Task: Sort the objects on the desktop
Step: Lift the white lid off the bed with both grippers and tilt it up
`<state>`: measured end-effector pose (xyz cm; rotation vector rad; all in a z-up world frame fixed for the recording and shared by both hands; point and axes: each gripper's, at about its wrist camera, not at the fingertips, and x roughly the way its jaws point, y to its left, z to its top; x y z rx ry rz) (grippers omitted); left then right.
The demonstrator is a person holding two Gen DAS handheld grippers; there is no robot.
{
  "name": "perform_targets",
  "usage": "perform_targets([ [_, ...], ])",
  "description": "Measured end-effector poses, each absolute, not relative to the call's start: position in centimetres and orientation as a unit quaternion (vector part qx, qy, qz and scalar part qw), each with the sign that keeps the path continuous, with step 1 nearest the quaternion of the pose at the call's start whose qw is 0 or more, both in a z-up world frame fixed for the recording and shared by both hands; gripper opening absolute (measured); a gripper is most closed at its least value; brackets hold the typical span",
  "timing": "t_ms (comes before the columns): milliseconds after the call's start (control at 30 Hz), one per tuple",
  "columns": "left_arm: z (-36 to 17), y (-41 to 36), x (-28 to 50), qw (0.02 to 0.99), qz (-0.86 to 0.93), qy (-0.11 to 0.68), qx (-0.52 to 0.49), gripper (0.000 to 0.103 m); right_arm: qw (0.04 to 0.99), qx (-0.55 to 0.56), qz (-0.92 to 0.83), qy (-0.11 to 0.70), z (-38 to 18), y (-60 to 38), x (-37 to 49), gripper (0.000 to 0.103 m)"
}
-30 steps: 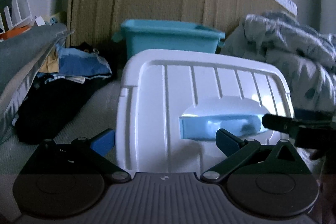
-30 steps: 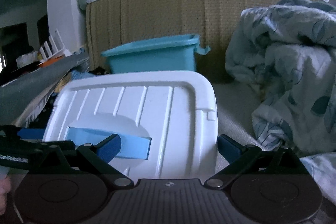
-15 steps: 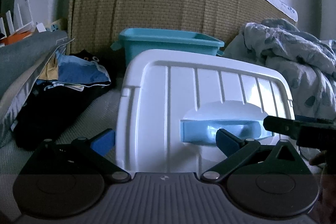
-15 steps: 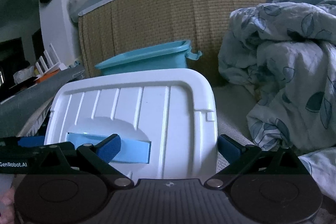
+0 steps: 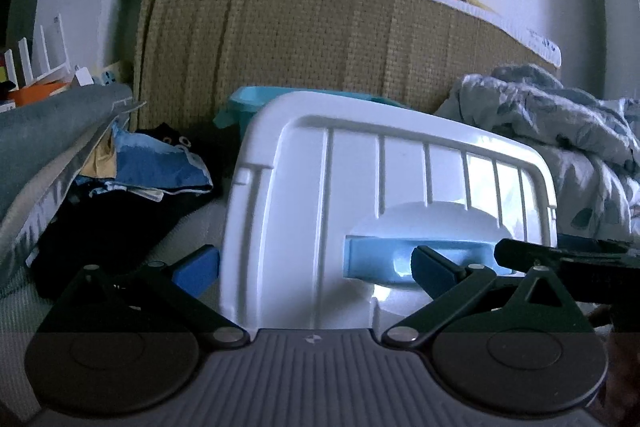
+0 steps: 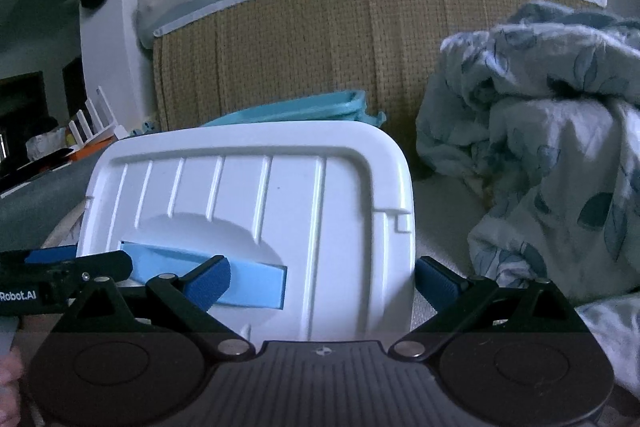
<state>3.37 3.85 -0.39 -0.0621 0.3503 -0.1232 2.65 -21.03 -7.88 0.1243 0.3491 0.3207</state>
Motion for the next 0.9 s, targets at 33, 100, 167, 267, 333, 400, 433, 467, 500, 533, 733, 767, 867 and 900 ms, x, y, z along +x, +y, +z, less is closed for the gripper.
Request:
perform_targets([
  [33,-0.3,3.9,3.2,0.983,-0.062,0.171,-0.031,0.103,0.971,0.06,0.16,0.169,-7.8,-21.0,2.5,0.1],
  [100,-0.1,3.9,2.9,0.984,-0.064,0.165,-0.03,0.103,0.971,0.057,0.163,0.164,-7.7,-21.0,2.3,0.1],
  [167,0.0,3.9,2.6,0.985,-0.066,0.158,-0.026,0.103,0.972,0.054,0.163,0.158,-7.6,-20.9,2.1,0.1],
  [267,0.2,3.8,2.4,0.986,-0.068,0.15,-0.024,0.103,0.974,0.049,0.159,0.151,-7.4,-20.8,1.8,0.1],
  [333,0.4,3.7,2.2,0.987,-0.069,0.144,-0.023,0.103,0.976,0.043,0.157,0.145,-7.2,-20.8,1.6,0.1],
  [400,0.5,3.6,2.1,0.988,-0.07,0.138,-0.022,0.103,0.978,0.04,0.155,0.137,-6.9,-20.8,1.2,0.1],
  [433,0.6,3.6,2.0,0.988,-0.071,0.135,-0.021,0.103,0.978,0.039,0.154,0.134,-6.8,-20.8,1.2,0.1],
  [467,0.7,3.6,1.9,0.988,-0.071,0.132,-0.021,0.103,0.979,0.039,0.153,0.13,-6.7,-20.8,1.1,0.1],
  [500,0.7,3.7,1.9,0.989,-0.071,0.131,-0.023,0.103,0.979,0.039,0.153,0.127,-6.6,-20.9,1.1,0.1],
  [533,0.8,3.8,1.9,0.989,-0.07,0.13,-0.025,0.103,0.98,0.038,0.152,0.126,-6.5,-20.9,1.1,0.1],
  [733,1.3,4.2,2.1,0.99,-0.067,0.118,-0.038,0.103,0.981,0.021,0.155,0.113,-5.6,-20.4,1.0,0.1],
  [767,1.3,4.4,2.3,0.99,-0.066,0.116,-0.042,0.103,0.981,0.02,0.156,0.11,-5.4,-20.4,1.0,0.1],
  [867,1.7,4.6,2.7,0.991,-0.065,0.113,-0.043,0.103,0.982,0.015,0.158,0.101,-4.9,-20.2,1.0,0.1],
  [900,1.8,4.7,3.0,0.991,-0.066,0.113,-0.042,0.103,0.982,0.012,0.158,0.099,-4.8,-20.1,1.1,0.1],
])
